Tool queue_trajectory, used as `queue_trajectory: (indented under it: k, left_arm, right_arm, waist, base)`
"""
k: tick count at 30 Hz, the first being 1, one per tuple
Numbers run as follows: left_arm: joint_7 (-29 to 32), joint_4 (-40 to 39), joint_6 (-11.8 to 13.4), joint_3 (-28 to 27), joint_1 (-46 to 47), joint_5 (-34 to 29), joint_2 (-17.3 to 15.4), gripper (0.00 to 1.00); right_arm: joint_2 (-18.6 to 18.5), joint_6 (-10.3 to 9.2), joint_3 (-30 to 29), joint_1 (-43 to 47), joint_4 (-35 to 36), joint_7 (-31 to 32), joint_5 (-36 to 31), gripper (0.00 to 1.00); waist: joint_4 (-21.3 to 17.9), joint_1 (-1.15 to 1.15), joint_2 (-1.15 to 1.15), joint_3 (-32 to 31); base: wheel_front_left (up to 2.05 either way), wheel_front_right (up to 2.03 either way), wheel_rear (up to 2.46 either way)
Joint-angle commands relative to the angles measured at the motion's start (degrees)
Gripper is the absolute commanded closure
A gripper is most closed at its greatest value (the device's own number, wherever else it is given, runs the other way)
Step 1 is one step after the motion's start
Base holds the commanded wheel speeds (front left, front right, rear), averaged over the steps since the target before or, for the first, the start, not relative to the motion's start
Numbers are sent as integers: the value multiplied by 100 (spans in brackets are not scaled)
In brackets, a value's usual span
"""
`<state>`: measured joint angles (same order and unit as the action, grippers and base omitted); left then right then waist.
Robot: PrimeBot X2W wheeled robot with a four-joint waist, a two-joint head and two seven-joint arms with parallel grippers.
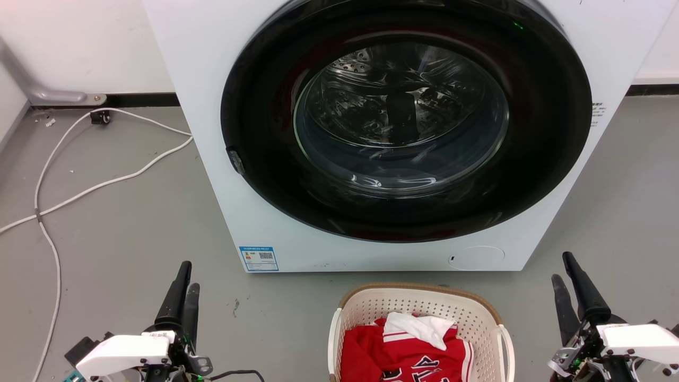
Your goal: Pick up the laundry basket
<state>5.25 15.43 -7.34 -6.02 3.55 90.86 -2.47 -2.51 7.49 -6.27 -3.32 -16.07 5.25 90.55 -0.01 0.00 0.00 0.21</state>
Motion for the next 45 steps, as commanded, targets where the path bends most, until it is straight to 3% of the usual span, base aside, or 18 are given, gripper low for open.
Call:
queue_trajectory:
  k: [1,26,45]
  left_arm:
    - [-79,-166,-12,-8,88,-186,-17,0]
    - [-704,-890,580,408,-134,-3112,-28,0]
    - [-1063,-1195,755,673,-276,-4573,-34,0]
  right_arm:
    - [-12,1,-6,-80,154,-75,-208,0]
    - [-23,1,410,260,996,-701,-3925,0]
    - [-31,1,571,443,1240,-1059,-5588,0]
  waist:
    - [0,0,0,2]
    - [-14,0,0,14]
    - [-6,0,0,17]
  base:
    - [0,0,0]
    - [0,0,0]
    - [0,0,0]
